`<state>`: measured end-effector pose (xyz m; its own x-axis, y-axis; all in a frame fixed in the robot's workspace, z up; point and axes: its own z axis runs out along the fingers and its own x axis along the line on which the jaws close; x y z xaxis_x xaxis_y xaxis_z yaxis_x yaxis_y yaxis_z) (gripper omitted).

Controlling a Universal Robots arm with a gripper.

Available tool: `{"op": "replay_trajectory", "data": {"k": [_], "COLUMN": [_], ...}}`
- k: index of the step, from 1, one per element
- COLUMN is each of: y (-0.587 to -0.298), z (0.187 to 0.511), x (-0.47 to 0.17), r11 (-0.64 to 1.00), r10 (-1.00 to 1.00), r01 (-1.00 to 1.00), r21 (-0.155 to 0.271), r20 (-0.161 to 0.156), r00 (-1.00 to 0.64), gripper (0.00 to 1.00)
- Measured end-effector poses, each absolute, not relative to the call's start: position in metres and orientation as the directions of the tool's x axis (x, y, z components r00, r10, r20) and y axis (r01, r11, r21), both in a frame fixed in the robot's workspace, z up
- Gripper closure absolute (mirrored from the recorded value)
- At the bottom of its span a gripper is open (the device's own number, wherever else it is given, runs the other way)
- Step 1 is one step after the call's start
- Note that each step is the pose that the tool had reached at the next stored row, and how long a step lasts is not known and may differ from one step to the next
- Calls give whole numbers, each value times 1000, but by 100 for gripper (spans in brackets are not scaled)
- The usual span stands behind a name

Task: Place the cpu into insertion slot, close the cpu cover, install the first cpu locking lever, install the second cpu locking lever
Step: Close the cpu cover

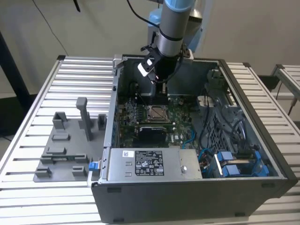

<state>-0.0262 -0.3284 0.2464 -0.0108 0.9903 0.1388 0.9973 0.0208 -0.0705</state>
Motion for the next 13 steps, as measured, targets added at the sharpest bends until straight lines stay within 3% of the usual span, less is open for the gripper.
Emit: {"op": "replay_trajectory", "data": {"k": [13], "y": [-327], "z": [247], "x": [-33], "r11": [21], "r10": [990], "r01": [998], "r21": [-66], "r20": [139], "r00": [-11], "gripper": [89]}}
